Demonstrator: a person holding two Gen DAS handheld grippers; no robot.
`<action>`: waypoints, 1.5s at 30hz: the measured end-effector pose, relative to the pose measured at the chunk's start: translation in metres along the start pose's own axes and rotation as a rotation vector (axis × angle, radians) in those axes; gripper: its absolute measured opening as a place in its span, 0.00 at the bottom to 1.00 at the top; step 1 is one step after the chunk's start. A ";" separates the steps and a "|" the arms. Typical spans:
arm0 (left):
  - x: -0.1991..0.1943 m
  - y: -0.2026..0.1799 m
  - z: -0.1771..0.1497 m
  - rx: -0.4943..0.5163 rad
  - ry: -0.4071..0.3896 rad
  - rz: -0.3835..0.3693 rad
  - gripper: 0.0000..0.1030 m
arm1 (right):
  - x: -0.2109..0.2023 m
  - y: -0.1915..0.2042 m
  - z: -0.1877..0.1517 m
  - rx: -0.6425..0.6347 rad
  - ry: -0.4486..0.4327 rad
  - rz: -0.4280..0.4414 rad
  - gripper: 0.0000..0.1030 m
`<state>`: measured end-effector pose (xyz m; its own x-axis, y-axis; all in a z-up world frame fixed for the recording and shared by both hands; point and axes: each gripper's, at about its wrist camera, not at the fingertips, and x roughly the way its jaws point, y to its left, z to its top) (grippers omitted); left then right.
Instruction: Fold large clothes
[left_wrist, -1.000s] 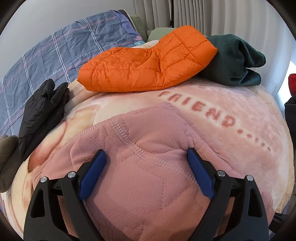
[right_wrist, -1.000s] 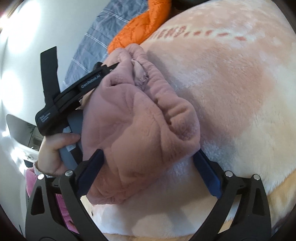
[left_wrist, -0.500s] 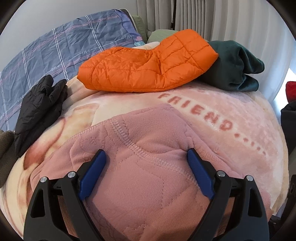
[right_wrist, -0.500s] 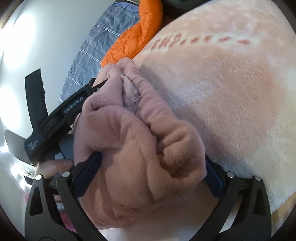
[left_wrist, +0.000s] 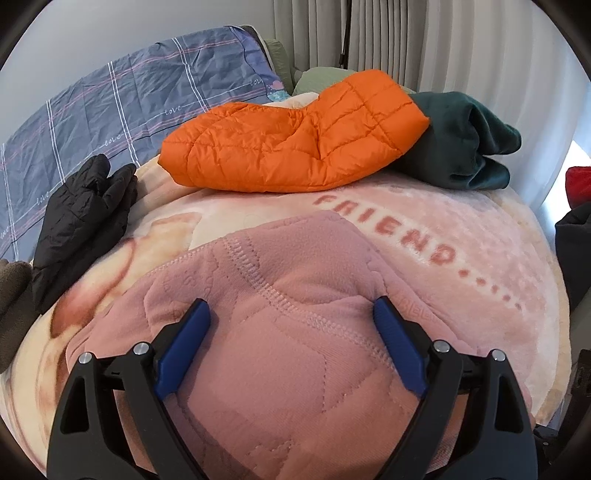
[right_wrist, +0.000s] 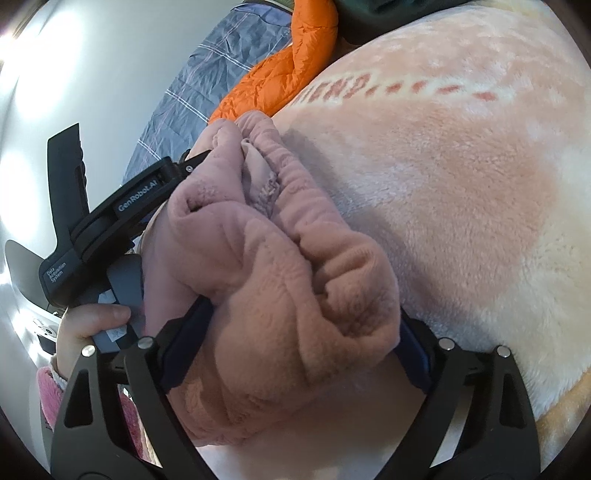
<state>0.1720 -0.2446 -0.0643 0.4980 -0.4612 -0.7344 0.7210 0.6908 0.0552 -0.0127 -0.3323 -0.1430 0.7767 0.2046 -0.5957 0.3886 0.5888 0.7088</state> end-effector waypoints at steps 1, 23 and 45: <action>-0.002 0.002 0.000 -0.002 -0.004 -0.008 0.88 | -0.001 0.000 0.000 0.000 0.001 0.003 0.90; -0.022 0.167 -0.100 -0.598 -0.060 -0.527 0.99 | -0.005 -0.003 -0.008 -0.048 0.000 0.047 0.95; 0.001 0.168 -0.093 -0.632 -0.212 -0.645 0.84 | -0.020 0.023 0.004 -0.201 -0.046 0.132 0.54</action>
<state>0.2495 -0.0774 -0.1187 0.2148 -0.9109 -0.3523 0.5240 0.4119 -0.7455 -0.0174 -0.3264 -0.1135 0.8376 0.2571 -0.4819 0.1792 0.7041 0.6871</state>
